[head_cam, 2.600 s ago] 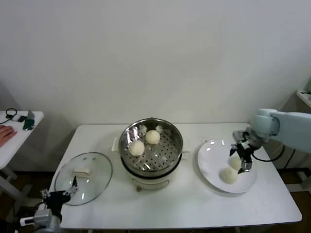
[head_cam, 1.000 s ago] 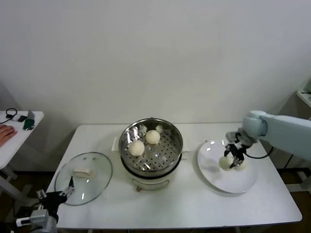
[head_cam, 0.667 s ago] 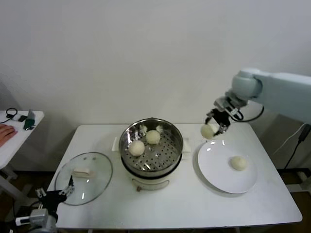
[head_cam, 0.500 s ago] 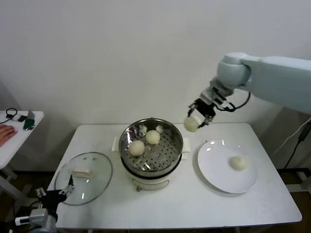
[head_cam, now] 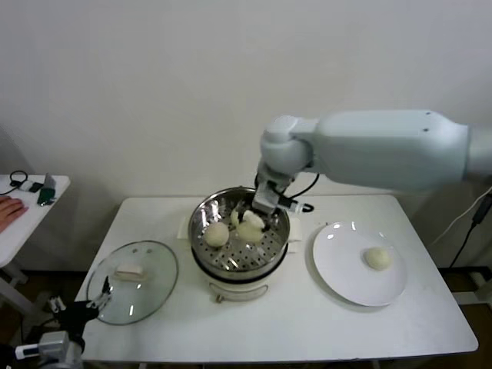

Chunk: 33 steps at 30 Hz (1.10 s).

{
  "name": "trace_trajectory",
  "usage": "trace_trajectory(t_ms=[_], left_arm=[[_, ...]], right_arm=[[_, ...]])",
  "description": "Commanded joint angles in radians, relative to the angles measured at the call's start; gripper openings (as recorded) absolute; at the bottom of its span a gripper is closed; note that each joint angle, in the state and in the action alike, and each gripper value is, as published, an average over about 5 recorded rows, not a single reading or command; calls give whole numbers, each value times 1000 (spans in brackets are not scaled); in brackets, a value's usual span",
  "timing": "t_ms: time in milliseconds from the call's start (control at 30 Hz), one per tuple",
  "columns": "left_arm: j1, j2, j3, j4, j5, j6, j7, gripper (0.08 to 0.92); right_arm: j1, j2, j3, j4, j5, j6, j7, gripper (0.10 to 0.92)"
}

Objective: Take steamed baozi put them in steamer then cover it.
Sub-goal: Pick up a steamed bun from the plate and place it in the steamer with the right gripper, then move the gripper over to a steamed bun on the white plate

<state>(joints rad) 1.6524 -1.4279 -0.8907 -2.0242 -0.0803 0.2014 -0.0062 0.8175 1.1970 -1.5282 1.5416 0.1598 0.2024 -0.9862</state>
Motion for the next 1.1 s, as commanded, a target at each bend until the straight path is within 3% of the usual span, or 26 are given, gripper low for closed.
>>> trace_trajectory(t_ms=[33,433,667,833,967,1100], left_arm=[[4,-3,-2,3,-1,-2,-1,823],[3,-7,3,2,0,-1,-1,823],[7,-6,3,-4,0,-1,0,823],[6,-4,3,-8,-1,-1,0,823],[3,-1,4,-7,-2,0,1,823],[1,3,5,-6,-5,0,2,823]], right_arm=[[-160,110,6,-79,-81,28,24,619],[-197,107,7,-134,-106,47,41,631],[-112,61,27,-158,-56,97,4,786],[69,-37,-27,-225,148,90,-81,821],[200,-154,-129,-317,382,-13,-157,823],[290,-269,-284,-340,516,-117,-172,823]])
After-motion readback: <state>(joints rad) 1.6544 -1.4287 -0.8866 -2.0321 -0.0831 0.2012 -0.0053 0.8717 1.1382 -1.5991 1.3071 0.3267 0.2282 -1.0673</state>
